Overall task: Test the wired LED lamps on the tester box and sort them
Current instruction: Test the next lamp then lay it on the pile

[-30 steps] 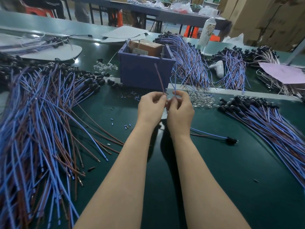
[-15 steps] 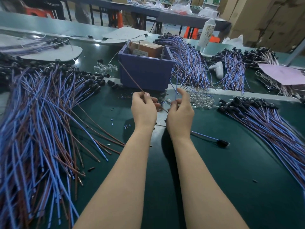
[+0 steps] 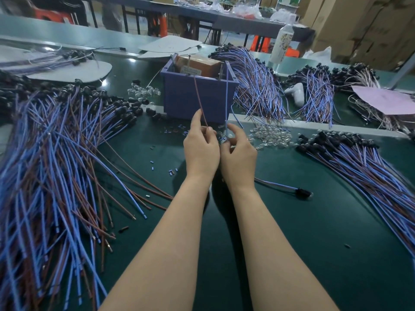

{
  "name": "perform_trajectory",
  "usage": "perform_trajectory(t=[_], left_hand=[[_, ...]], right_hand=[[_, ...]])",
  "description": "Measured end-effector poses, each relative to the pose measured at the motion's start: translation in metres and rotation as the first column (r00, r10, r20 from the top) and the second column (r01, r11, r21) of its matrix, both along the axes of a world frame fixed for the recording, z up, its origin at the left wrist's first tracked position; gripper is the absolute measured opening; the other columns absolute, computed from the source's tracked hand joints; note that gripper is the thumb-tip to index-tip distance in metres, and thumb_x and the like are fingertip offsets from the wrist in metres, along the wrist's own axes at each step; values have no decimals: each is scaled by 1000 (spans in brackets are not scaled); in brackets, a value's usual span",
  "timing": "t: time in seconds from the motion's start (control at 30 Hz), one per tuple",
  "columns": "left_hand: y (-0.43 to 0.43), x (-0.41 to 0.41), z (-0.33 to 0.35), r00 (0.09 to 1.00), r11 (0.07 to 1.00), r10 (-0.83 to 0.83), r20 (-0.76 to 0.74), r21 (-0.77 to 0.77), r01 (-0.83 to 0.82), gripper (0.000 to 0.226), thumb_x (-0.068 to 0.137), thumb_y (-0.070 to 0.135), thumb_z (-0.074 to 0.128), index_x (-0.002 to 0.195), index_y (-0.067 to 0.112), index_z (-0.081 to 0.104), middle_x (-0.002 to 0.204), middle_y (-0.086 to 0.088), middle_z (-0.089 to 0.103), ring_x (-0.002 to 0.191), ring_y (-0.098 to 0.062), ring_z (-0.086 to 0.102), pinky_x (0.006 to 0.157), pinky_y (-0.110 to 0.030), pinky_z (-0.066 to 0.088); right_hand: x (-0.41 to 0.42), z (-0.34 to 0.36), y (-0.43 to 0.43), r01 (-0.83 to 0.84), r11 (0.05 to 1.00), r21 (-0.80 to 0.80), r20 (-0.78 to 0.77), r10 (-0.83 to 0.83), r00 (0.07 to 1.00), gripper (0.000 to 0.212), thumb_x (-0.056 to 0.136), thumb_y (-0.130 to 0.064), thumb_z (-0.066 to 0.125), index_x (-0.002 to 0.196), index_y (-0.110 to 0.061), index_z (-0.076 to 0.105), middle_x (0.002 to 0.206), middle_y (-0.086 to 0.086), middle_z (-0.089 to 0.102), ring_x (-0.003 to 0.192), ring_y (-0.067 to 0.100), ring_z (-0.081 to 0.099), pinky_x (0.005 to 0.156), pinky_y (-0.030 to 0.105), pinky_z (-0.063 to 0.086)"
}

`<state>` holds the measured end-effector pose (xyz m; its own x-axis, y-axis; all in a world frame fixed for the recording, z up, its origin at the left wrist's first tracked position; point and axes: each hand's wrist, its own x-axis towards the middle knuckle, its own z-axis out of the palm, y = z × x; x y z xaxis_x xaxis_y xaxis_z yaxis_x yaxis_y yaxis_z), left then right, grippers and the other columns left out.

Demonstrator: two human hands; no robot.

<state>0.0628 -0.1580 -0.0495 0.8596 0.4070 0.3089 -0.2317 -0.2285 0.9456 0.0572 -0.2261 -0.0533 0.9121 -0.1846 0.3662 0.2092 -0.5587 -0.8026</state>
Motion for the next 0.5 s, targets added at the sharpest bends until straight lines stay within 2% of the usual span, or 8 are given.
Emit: perform_trajectory(t=[0.1,0.2,0.27,0.5], left_hand=[[0,1,0,1000,1000,5,-15,-9,-5,50,96,5,45,144,13,35,84,3,56,87,-24,61,88,-31,49],[0,2,-2,1000,1000,19,-24,-12,-19,51,96,6,45,145,13,34,81,8,55,84,-19,59,81,-20,45],[0,3,-3,999,1000,24,-24,-18,-25,51,96,6,46,145,12,34,81,8,54,83,-18,58,76,-15,42],[2,6,-4,997,997,71,3,-17,-71,51,95,5,46,144,11,36,81,6,54,87,-21,59,77,-16,40]], right_hand=[[0,0,0,17,1000,10,-24,-16,1000,44,85,-6,49,128,-16,56,90,10,67,87,28,60,82,34,46],[-1,0,0,10,1000,-3,-52,-10,999,46,85,-7,51,129,-18,55,81,5,63,85,27,60,81,35,47],[-2,1,1,3,1000,-7,-65,-4,998,46,85,-8,50,129,-18,55,84,7,65,86,27,60,83,35,48],[-1,5,3,-1,999,-40,-56,-1,998,45,86,-8,48,129,-17,55,98,13,69,93,30,61,87,37,47]])
